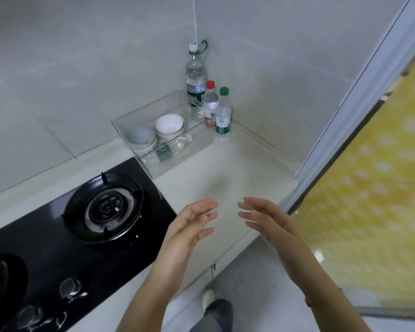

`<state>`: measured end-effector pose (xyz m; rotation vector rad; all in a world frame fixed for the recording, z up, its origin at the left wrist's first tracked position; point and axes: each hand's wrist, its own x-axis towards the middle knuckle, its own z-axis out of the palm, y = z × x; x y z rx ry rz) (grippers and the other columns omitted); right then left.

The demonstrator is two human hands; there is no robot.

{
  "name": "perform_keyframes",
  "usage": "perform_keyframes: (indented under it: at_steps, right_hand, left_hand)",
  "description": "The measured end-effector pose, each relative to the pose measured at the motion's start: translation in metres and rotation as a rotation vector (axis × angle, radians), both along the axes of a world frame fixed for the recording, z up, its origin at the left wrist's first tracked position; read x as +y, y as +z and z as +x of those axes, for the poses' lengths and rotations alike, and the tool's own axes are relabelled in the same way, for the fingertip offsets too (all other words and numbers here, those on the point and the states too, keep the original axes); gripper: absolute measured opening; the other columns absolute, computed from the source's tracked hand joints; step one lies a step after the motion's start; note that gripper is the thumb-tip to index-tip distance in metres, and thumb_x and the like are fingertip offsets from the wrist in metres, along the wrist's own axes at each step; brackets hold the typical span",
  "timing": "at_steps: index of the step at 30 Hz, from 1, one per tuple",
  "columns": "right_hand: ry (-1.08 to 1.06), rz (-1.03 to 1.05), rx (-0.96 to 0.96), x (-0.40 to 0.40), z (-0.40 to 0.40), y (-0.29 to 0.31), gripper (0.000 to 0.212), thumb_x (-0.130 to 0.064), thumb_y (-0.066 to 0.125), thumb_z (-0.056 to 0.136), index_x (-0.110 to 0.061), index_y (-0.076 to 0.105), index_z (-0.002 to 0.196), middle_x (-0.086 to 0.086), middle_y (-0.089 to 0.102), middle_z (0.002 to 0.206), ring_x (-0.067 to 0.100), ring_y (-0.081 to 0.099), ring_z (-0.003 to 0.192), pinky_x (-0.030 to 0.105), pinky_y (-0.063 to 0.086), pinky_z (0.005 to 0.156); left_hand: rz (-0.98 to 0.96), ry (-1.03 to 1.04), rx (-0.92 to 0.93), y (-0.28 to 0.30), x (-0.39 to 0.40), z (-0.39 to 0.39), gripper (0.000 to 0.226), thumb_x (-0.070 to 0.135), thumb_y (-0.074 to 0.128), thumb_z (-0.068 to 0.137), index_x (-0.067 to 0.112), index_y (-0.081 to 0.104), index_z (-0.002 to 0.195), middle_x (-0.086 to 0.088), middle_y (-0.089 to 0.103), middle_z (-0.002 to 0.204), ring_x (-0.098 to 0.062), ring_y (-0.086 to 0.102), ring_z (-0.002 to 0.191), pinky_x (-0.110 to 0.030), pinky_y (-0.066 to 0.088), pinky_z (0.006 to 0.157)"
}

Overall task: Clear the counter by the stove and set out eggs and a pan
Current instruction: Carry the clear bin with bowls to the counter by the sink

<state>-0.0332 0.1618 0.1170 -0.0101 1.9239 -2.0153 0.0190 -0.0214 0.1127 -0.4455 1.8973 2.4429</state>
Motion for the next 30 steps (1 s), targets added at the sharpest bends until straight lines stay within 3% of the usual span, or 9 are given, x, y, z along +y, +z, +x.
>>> perform_keyframes:
  at_steps: [10, 12, 15, 19, 21, 24, 27, 29, 30]
  right_hand:
    - [0.020, 0.021, 0.090, -0.057, -0.120, -0.002, 0.021, -0.002, 0.056, 0.093, -0.012, 0.067, 0.109, 0.000, 0.073, 0.106, 0.017, 0.068, 0.101, 0.026, 0.052, 0.092]
    - [0.039, 0.032, 0.093, -0.068, -0.143, -0.001, 0.023, 0.001, 0.055, 0.093, -0.010, 0.067, 0.108, 0.000, 0.073, 0.105, 0.016, 0.069, 0.101, 0.026, 0.051, 0.093]
    - [0.103, 0.062, 0.100, -0.089, -0.175, 0.000, 0.019, -0.013, 0.064, 0.087, -0.016, 0.069, 0.106, -0.004, 0.073, 0.108, 0.013, 0.067, 0.104, 0.031, 0.049, 0.096]
    - [0.259, 0.130, 0.088, -0.118, -0.219, -0.010, 0.020, -0.013, 0.062, 0.091, -0.026, 0.071, 0.104, -0.017, 0.070, 0.106, 0.000, 0.063, 0.103, 0.020, 0.047, 0.093]
    - [0.344, 0.150, 0.063, -0.132, -0.243, -0.016, 0.021, -0.014, 0.061, 0.092, -0.026, 0.069, 0.106, -0.017, 0.070, 0.106, -0.002, 0.063, 0.099, 0.015, 0.048, 0.088]
    - [0.382, 0.166, 0.006, -0.153, -0.278, -0.032, 0.020, -0.008, 0.060, 0.091, -0.022, 0.068, 0.104, -0.009, 0.070, 0.103, 0.007, 0.063, 0.099, 0.027, 0.049, 0.093]
    - [0.322, 0.147, -0.129, -0.171, -0.306, -0.054, 0.024, -0.007, 0.056, 0.092, -0.016, 0.058, 0.115, -0.002, 0.063, 0.105, 0.021, 0.060, 0.105, 0.036, 0.047, 0.095]
    - [0.272, 0.182, -0.146, -0.177, -0.316, -0.067, 0.044, -0.010, 0.056, 0.092, -0.018, 0.042, 0.134, 0.000, 0.055, 0.117, 0.019, 0.058, 0.104, 0.037, 0.045, 0.096]
    - [0.265, 0.203, -0.125, -0.177, -0.317, -0.071, 0.052, -0.011, 0.056, 0.093, -0.020, 0.035, 0.139, 0.000, 0.051, 0.124, 0.016, 0.056, 0.102, 0.035, 0.044, 0.094]
  left_hand:
    - [-0.048, 0.048, 0.078, -0.010, -0.068, -0.125, 0.037, 0.025, 0.056, 0.081, 0.015, 0.065, 0.116, 0.003, 0.067, 0.121, -0.015, 0.061, 0.115, -0.035, 0.046, 0.096]
    - [-0.087, 0.068, 0.081, -0.013, -0.083, -0.145, 0.034, 0.022, 0.057, 0.084, 0.016, 0.065, 0.115, 0.004, 0.067, 0.121, -0.013, 0.061, 0.115, -0.029, 0.046, 0.092]
    - [-0.171, 0.119, 0.057, -0.016, -0.105, -0.173, 0.029, 0.015, 0.060, 0.086, 0.015, 0.065, 0.115, 0.003, 0.068, 0.118, -0.008, 0.061, 0.112, -0.021, 0.048, 0.089]
    - [-0.340, 0.224, 0.016, -0.023, -0.127, -0.207, 0.026, 0.002, 0.054, 0.094, 0.016, 0.063, 0.115, 0.004, 0.067, 0.116, -0.003, 0.060, 0.106, -0.009, 0.044, 0.086]
    - [-0.457, 0.264, -0.017, -0.028, -0.134, -0.221, 0.028, 0.002, 0.055, 0.093, 0.019, 0.062, 0.114, 0.010, 0.065, 0.114, 0.007, 0.057, 0.102, -0.004, 0.041, 0.082]
    - [-0.767, 0.234, -0.045, -0.039, -0.147, -0.236, 0.030, 0.007, 0.057, 0.093, 0.017, 0.059, 0.121, 0.019, 0.058, 0.117, 0.016, 0.052, 0.102, 0.000, 0.035, 0.089]
    - [-1.178, 0.088, -0.171, -0.062, -0.166, -0.249, 0.041, 0.033, 0.051, 0.095, 0.017, 0.051, 0.133, 0.005, 0.055, 0.132, -0.013, 0.050, 0.122, -0.020, 0.037, 0.100]
    - [-1.378, -0.072, -0.364, -0.073, -0.174, -0.254, 0.058, 0.057, 0.027, 0.093, 0.022, 0.048, 0.134, 0.001, 0.055, 0.132, -0.021, 0.052, 0.121, -0.034, 0.043, 0.096]
    - [-1.466, -0.152, -0.439, -0.079, -0.173, -0.255, 0.060, 0.059, 0.018, 0.094, 0.023, 0.047, 0.131, 0.001, 0.057, 0.128, -0.024, 0.055, 0.116, -0.035, 0.045, 0.090]
